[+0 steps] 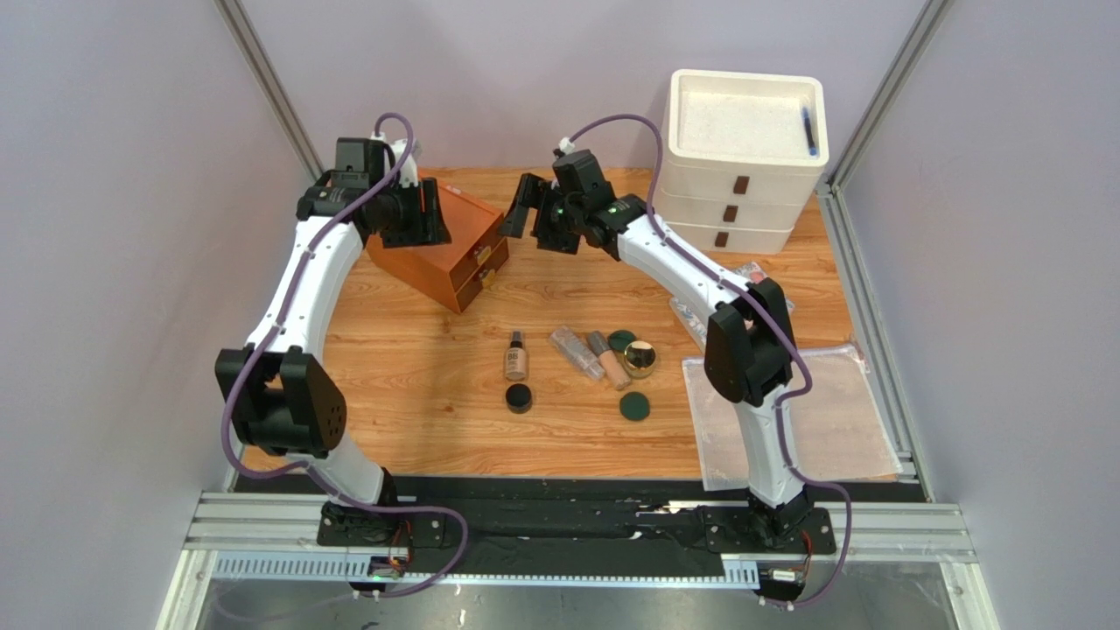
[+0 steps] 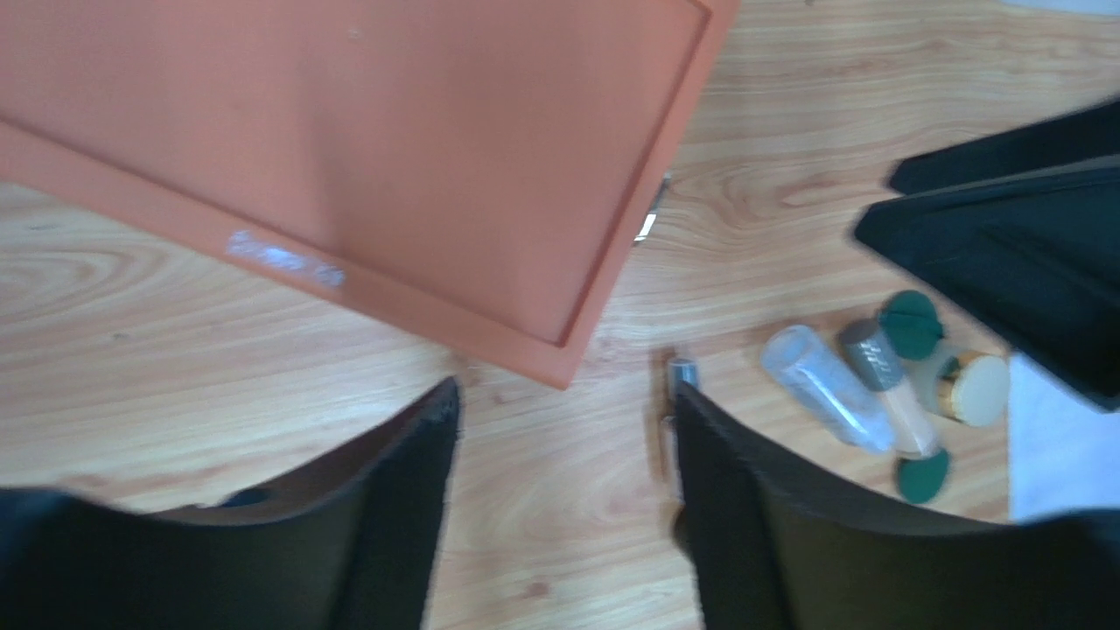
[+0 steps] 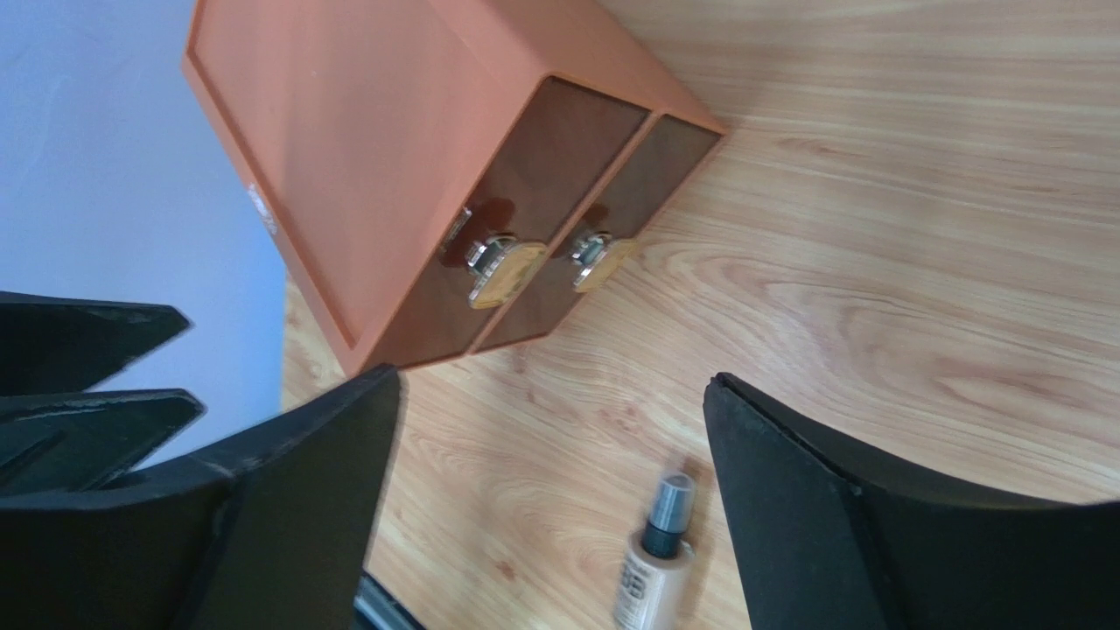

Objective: Organize the makeup

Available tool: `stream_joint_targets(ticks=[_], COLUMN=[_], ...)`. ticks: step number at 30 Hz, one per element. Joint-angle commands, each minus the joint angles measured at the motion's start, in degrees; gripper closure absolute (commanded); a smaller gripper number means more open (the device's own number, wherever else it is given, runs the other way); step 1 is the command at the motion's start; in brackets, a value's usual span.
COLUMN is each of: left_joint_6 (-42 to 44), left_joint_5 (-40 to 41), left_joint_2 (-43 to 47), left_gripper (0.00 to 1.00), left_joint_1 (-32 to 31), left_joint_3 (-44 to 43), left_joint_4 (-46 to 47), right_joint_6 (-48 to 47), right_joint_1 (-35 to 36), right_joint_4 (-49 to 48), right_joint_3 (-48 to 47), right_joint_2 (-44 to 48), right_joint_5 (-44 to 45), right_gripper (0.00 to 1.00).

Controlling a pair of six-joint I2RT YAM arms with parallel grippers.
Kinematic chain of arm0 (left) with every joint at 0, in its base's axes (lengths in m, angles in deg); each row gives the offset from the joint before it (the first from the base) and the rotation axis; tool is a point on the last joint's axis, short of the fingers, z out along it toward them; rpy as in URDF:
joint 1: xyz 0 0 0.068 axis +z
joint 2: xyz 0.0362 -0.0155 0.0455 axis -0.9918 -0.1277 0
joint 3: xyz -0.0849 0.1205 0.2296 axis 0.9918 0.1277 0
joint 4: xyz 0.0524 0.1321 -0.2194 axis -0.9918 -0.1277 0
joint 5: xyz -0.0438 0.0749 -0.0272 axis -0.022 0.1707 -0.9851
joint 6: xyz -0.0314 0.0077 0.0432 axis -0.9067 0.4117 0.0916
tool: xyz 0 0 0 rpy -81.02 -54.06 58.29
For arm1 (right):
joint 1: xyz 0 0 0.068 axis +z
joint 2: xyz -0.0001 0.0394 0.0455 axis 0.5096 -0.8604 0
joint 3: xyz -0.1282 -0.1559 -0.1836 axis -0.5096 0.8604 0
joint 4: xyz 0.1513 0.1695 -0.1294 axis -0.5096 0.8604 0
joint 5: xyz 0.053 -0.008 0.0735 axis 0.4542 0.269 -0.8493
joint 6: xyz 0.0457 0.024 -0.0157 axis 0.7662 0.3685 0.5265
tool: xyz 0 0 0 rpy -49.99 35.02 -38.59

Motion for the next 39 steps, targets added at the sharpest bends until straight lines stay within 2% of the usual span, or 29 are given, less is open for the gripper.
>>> stream_joint_targets(ticks=[1, 2, 3, 4, 5, 10, 25, 32, 39], left_joint_6=[-1.0, -1.2, -1.6, -1.9, -2.1, -2.2, -2.0, -2.0, -2.0], left_joint_5=[-9.1, -9.2, -9.0, -8.2, -6.6, -1.6, 4.6, 5.6, 5.3], left_joint_2=[-3.9, -4.6, -6.1, -7.0, -7.7, -12.0, -17.4, -16.5, -17.5], left_gripper=[0.47, 0.55, 0.81, 0.98, 1.00, 1.00, 1.00, 1.00, 1.00], left_joint_1=[0.3, 0.3, 0.3, 0.3, 0.3, 0.3, 0.3, 0.3, 0.3], left_joint_3=[-4.9, -5.4, -5.9, -7.2, -8.0, -11.1, -12.6, -12.2, -11.9], left_joint_4=[2.6, 2.6, 2.4, 1.9, 0.8, -2.3, -7.4, -8.2, -8.7], right_joint_6=[5.7, 6.4, 7.6, 9.1, 9.9, 11.2, 10.9, 9.9, 8.8], right_joint_1=[-0.2, -0.2, -0.2, -0.2, -0.1, 0.0, 0.1, 1.0, 1.5], right_joint_4=[-2.1, -2.0, -1.2, -1.0, -0.9, -0.9, -1.3, 0.7, -0.5], right_joint_3=[-7.6, -8.8, -10.2, -11.2, -12.7, -13.4, -17.3, -18.8, -14.8], right_joint_2=[-7.3, -8.5, -9.7, -10.9, -11.8, -14.4, -17.5, -19.5, -18.4], right_joint_5=[-9.7, -10.6, -11.3, -12.0, -13.1, -13.6, -14.1, -12.9, -11.5], right_gripper=[0.22, 0.27, 0.30, 0.32, 0.36, 0.38, 0.39, 0.41, 0.42])
